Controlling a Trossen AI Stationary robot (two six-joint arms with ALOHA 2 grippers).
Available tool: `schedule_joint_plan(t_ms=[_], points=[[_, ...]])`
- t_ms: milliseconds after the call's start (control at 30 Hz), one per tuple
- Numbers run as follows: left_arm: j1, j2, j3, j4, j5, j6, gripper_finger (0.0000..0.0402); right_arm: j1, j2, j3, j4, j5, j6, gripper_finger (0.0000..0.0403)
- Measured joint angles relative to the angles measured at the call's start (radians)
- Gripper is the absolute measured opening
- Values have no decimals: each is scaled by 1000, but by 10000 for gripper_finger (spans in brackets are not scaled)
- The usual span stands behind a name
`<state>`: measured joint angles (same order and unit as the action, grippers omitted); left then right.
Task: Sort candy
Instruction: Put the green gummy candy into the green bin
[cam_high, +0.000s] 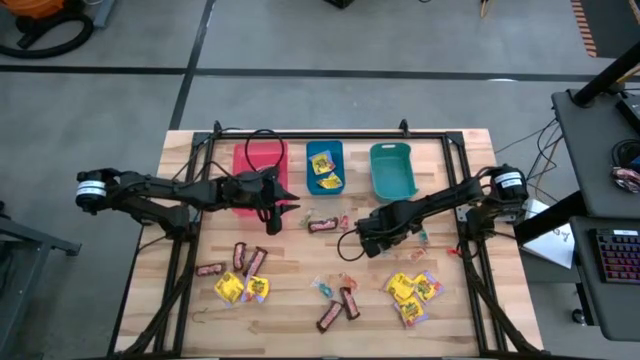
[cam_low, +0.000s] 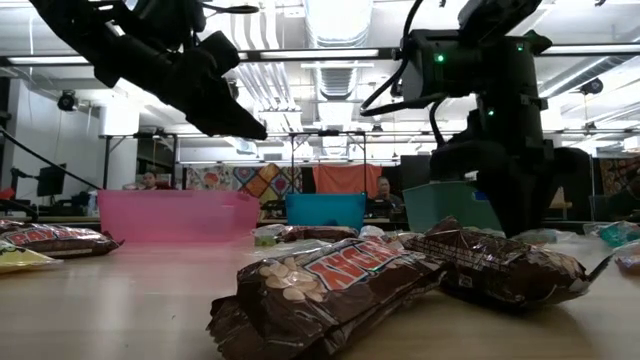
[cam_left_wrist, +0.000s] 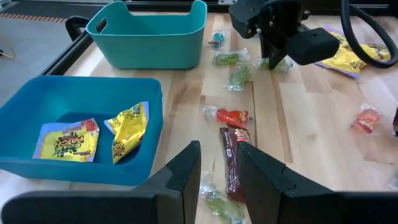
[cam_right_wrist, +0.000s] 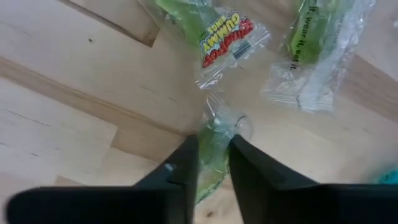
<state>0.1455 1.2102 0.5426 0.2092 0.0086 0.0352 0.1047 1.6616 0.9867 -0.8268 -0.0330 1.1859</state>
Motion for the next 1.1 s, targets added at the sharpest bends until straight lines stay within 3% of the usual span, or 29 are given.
schedule_joint_plan(t_ms=[133,400,633,833,1100], points=[[0,0,0,-1,0,-28,86,0,-23,-1,2,-11,-43,15],[-17,-1,0,-48,3,-127,86,-1,-162,-2,6,-10,-143,9],[-70,-1,0,-60,9,-169,86,-36,-329,-2,30,200,-233,9],[-112,-1,4,-61,10,-189,86,-163,-403,-2,23,399,-376,9],[-150,-2,20,-71,15,-268,86,-404,-359,-2,25,404,-590,9]])
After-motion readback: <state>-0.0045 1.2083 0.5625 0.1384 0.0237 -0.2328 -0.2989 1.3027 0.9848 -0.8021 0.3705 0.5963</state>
